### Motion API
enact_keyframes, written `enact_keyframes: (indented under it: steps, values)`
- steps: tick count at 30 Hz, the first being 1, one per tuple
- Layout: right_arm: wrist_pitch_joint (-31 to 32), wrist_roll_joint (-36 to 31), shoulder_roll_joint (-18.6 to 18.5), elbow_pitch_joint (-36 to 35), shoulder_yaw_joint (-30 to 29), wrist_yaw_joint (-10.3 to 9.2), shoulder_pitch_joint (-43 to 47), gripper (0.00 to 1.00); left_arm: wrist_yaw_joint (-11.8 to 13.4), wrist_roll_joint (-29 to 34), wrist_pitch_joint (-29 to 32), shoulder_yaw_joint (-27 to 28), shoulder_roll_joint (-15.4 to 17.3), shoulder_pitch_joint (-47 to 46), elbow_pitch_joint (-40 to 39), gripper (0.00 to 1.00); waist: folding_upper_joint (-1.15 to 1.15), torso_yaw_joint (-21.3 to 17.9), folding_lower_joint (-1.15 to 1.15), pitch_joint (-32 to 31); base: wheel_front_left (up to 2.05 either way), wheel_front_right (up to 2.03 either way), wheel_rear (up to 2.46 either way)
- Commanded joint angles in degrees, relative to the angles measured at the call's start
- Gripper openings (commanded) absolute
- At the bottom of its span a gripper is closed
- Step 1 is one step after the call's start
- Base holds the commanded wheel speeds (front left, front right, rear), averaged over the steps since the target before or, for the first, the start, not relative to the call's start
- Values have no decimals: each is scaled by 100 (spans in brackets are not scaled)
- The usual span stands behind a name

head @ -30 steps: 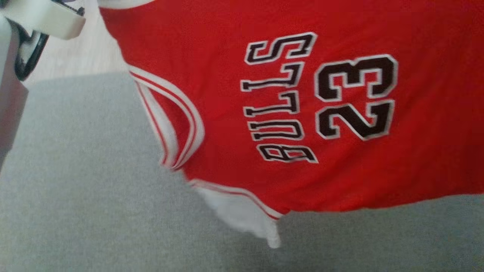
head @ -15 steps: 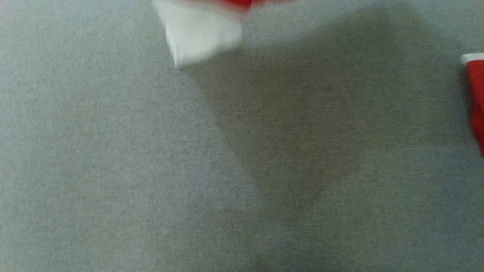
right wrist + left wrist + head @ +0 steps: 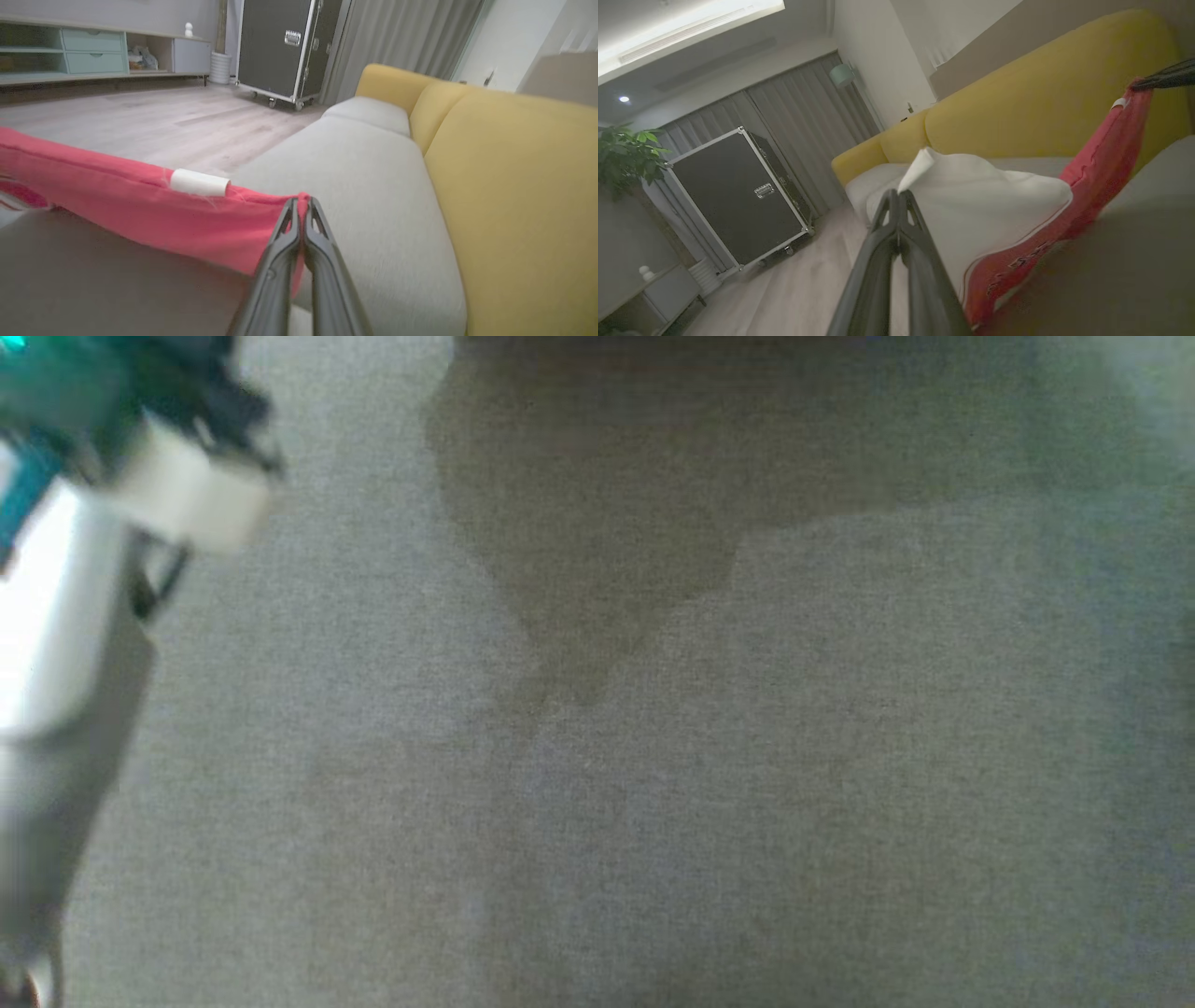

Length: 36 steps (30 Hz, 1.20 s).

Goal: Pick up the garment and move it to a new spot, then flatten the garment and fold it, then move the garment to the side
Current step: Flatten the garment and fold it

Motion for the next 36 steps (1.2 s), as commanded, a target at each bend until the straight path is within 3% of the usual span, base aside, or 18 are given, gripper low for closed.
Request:
enact_keyframes:
  steps: [1, 11, 20, 28, 36]
  values:
    - [-69, 111, -151, -139, -2, -4, 274, 0, -21, 8, -6, 255, 243, 45, -292, 0, 0, 4, 0, -118, 0, 0, 0]
    - [-77, 695, -747, -1307, -509, -4, 3005, 0, -88, -17, -6, -60, 494, 3040, -931, 0, 0, -140, 0, -1046, 0, 0, 0]
    - [-78, 859, -1216, -2343, -1293, -4, 5308, 0, -43, -152, -6, -162, 686, 4765, -1270, 0, 0, -206, 0, -1583, 0, 0, 0]
    - [29, 710, -1089, -2910, -2025, -4, 6393, 0, 38, -194, 119, -174, 897, 5097, -1620, 0, 0, -207, 0, -1527, 0, 0, 0]
    - [554, 254, -748, -3283, -2729, -4, 6215, 0, 22, -20, 144, -99, 777, 4061, -1464, 0, 0, -193, 0, -989, 0, 0, 0]
